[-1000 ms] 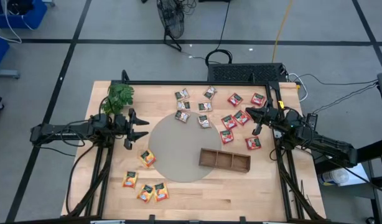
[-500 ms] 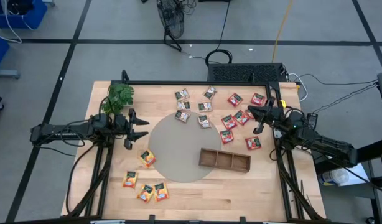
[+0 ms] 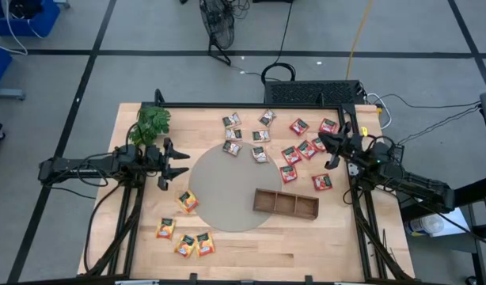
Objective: Pick & Place Tea
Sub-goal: Put the red tea bag into the left section of the wooden organizer
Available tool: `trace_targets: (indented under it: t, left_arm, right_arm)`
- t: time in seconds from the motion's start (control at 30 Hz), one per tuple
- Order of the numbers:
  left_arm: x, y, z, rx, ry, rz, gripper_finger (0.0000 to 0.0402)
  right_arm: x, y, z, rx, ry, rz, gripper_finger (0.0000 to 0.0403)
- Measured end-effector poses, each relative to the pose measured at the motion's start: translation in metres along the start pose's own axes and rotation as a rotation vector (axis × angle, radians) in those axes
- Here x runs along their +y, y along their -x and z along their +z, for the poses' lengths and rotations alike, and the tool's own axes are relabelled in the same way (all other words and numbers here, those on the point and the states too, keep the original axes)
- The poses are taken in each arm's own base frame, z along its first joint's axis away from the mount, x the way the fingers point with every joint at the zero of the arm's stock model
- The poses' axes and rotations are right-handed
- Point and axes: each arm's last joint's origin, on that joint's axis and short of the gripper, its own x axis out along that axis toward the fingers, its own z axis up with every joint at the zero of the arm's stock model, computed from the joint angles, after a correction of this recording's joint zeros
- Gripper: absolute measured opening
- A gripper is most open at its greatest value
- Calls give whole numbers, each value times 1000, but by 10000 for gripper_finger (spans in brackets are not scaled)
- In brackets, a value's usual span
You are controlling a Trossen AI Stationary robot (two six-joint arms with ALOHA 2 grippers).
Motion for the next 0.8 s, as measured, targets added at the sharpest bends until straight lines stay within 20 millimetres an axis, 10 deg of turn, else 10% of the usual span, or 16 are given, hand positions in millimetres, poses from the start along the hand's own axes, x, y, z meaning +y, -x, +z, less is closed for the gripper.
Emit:
trace_targets:
  t: [0.2,0.5,0.8]
  left_arm:
    - [0,0,0,0,0,0,214]
    - [0,0,0,0,0,0,214]
    - [0,0,0,0,0,0,214]
  right_arm:
    - [-5,-6,-14,352,75,-200,23]
    - [-19,-73,2,1110,75,-676,184]
    - [-81,-105,-62,1619,13,-850,279]
